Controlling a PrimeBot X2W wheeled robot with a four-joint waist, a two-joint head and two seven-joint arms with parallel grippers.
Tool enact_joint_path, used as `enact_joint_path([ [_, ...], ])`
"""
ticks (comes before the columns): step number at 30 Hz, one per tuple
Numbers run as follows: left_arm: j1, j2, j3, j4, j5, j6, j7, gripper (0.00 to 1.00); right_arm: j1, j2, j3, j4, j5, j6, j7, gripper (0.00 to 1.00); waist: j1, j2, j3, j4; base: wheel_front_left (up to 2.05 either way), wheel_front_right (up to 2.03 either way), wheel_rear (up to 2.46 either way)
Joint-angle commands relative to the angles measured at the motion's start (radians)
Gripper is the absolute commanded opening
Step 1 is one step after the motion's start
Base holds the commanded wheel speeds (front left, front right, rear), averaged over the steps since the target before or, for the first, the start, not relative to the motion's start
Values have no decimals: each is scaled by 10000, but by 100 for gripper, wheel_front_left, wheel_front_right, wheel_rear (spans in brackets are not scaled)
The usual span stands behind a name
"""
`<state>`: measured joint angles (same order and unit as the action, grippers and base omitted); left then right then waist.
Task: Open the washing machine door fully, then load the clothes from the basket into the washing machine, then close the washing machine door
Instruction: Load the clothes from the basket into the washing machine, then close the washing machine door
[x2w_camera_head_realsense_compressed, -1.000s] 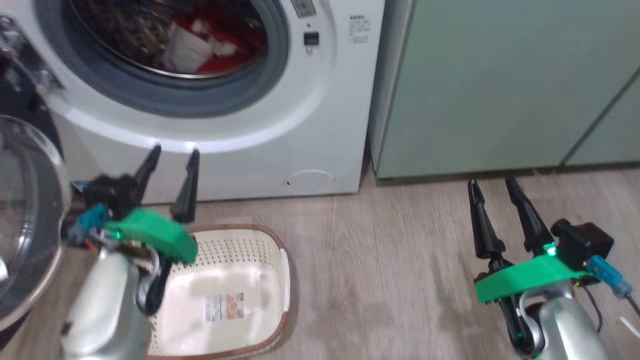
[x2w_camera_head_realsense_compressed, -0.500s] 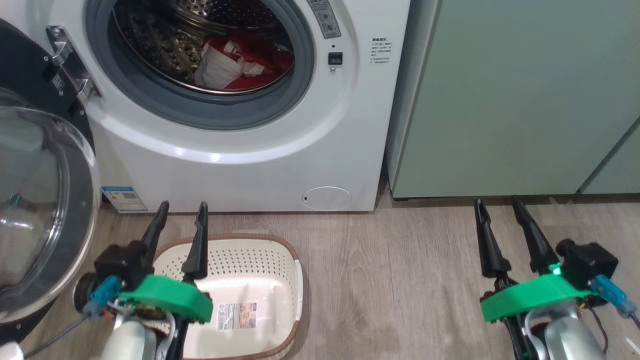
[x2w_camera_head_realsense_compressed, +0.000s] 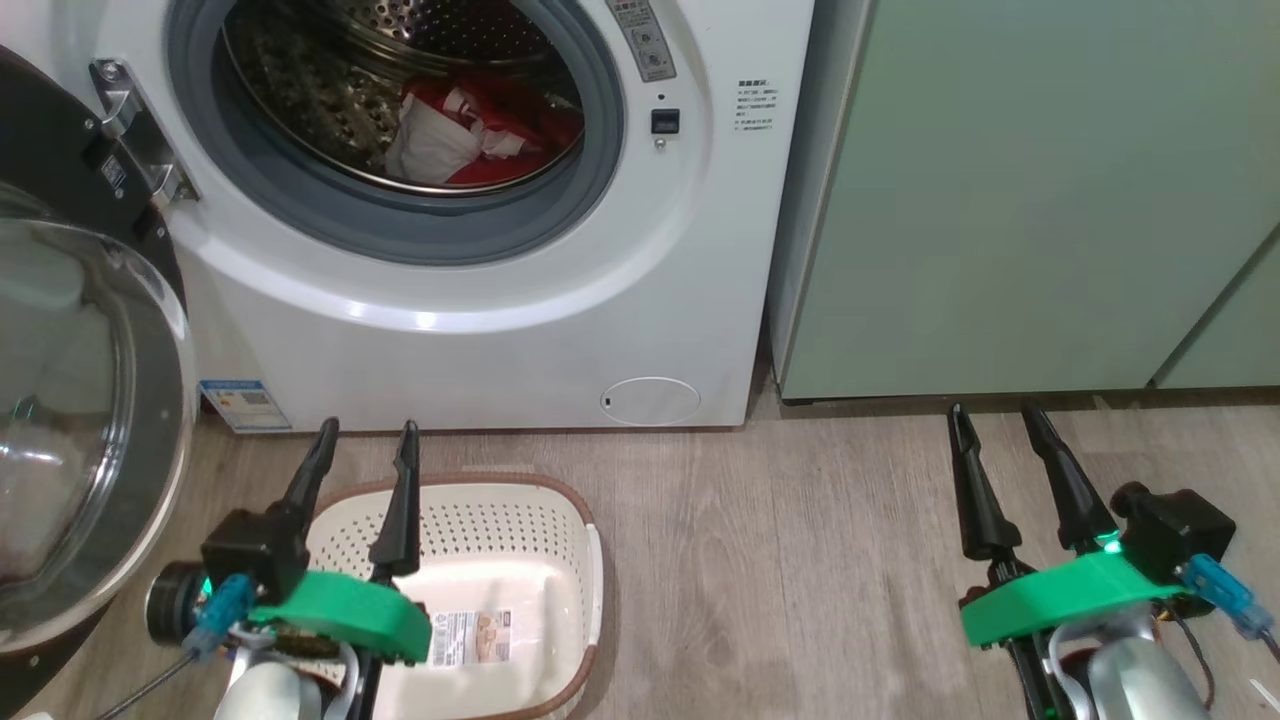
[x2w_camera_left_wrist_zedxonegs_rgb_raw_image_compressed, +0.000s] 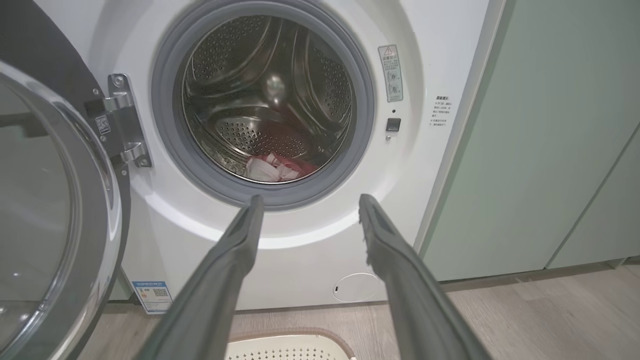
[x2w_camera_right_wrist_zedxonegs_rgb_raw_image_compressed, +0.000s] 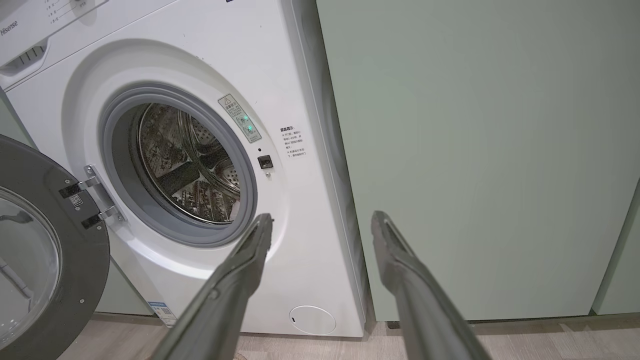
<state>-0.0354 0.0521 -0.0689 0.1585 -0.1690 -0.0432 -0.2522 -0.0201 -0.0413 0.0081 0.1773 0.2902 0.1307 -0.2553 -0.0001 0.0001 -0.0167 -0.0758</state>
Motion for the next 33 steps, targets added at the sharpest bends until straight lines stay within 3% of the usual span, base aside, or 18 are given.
enact_joint_path([
  [1, -211, -12, 294, -486, 56, 130, -95, 100, -426, -89, 266, -341, 24, 0, -65, 100, 1, -1, -13, -16, 0, 0, 0],
  [18, -109, -17, -47, -674, -207, 374, -95, 100, -440, -89, 281, -287, 105, 0, -65, 100, 1, -1, -38, 78, 0, 0, 0],
  [33, -65, -18, -79, -758, -296, 332, -95, 100, -467, -89, 314, -281, 16, 0, -65, 100, 1, -1, -53, 119, 0, 0, 0],
])
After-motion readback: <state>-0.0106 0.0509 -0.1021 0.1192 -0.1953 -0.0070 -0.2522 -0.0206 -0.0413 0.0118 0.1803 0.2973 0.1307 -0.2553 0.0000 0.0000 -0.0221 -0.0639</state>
